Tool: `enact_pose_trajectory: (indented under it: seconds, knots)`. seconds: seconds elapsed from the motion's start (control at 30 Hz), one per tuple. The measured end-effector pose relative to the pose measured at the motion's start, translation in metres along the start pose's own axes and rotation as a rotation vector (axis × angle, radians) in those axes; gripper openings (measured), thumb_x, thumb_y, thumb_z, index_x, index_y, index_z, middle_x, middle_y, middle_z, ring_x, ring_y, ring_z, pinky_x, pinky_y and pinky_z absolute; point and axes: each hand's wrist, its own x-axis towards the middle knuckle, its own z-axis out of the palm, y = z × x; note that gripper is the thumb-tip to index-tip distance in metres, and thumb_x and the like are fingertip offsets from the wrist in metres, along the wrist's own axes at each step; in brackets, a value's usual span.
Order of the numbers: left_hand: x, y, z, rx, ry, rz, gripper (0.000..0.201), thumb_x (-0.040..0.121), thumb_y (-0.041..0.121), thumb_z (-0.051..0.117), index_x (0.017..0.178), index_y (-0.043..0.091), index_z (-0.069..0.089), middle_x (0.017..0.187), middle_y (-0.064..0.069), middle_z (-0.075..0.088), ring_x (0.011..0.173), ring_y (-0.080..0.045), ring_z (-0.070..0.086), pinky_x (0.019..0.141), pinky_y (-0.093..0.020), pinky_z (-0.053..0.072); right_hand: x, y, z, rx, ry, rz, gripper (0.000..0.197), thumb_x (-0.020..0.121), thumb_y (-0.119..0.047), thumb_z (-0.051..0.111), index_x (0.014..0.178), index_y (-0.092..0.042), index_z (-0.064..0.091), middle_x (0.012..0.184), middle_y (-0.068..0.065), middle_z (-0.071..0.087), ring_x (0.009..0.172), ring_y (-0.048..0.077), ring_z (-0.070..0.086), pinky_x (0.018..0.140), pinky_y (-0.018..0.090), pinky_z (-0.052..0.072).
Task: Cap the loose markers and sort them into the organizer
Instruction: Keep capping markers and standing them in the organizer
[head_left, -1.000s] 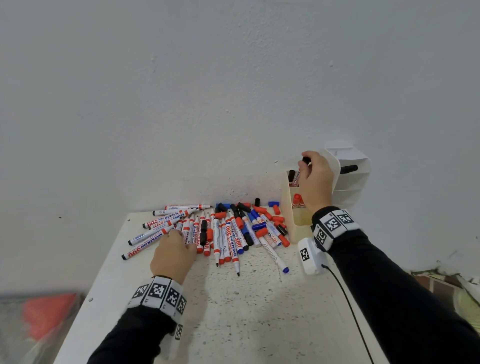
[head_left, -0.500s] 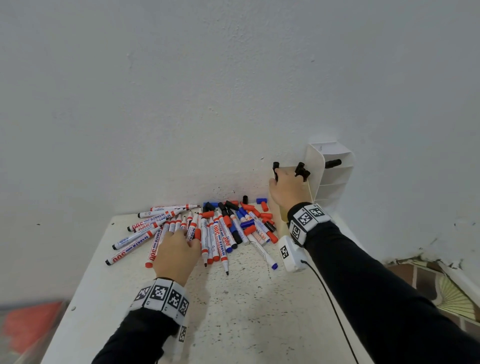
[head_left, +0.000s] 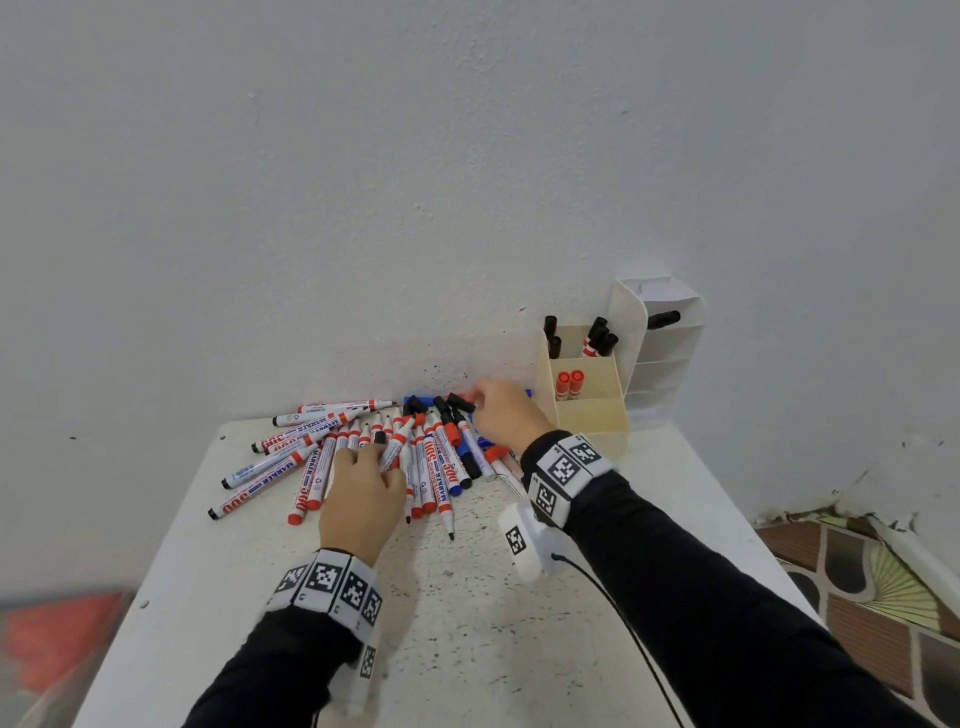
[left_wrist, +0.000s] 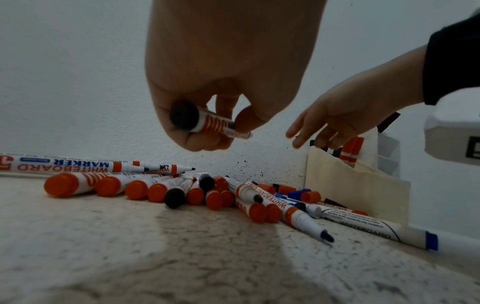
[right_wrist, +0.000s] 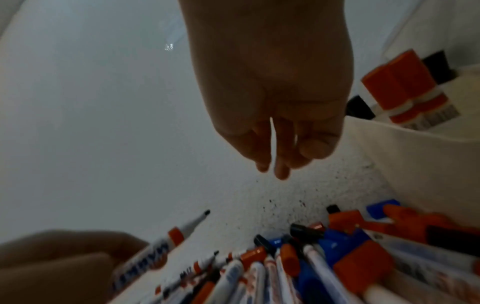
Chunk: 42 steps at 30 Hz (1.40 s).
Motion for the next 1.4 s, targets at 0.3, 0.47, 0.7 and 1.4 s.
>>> enact_pose_trajectory:
  seconds: [0.3,0.47,0.7,1.4]
  knots:
    - [-0.008,-0.002,0.008,-0.017,-0.012,0.063,0.04,0.093,0.017,0.044,0.132,0.01,0.042,0.131,-0.009,0.041,0.088,-0.009,0.047,0.077,-0.021,0.04,-0.01,0.034,0.035,-0.26,-0.055,0.061,0.043,0.089,-0.002,0.051,0.131,-0.014,0.047,0.13,0.014,0.049,0.116,0.029,0.049,0.097,0.038,0.045]
    - [-0.01,-0.005,0.009,-0.034,-0.026,0.054,0.041,0.093,0.017,0.045,0.133,0.01,0.042,0.13,-0.008,0.041,0.088,-0.011,0.05,0.077,-0.021,0.042,-0.015,0.037,0.041,-0.216,0.051,-0.017,0.031,0.094,-0.013,0.05,0.125,-0.012,0.052,0.122,0.012,0.055,0.109,0.025,0.055,0.091,0.032,0.047]
    - [-0.013,-0.006,0.011,-0.077,-0.033,0.055,0.04,0.094,0.015,0.043,0.134,0.01,0.041,0.126,-0.009,0.043,0.09,-0.01,0.044,0.081,-0.021,0.038,-0.014,0.04,0.043,-0.252,0.124,-0.022,0.028,0.093,-0.012,0.051,0.121,-0.017,0.054,0.113,0.008,0.06,0.098,0.023,0.058,0.083,0.036,0.052]
    - [-0.013,-0.016,0.014,0.012,0.026,0.034,0.032,0.1,0.028,0.031,0.123,0.015,0.049,0.104,0.0,0.057,0.087,-0.012,0.052,0.077,-0.027,0.047,-0.001,0.03,0.043,-0.135,0.034,0.003,0.041,0.092,-0.009,0.05,0.133,-0.015,0.048,0.142,0.009,0.036,0.131,0.025,0.035,0.107,0.032,0.032]
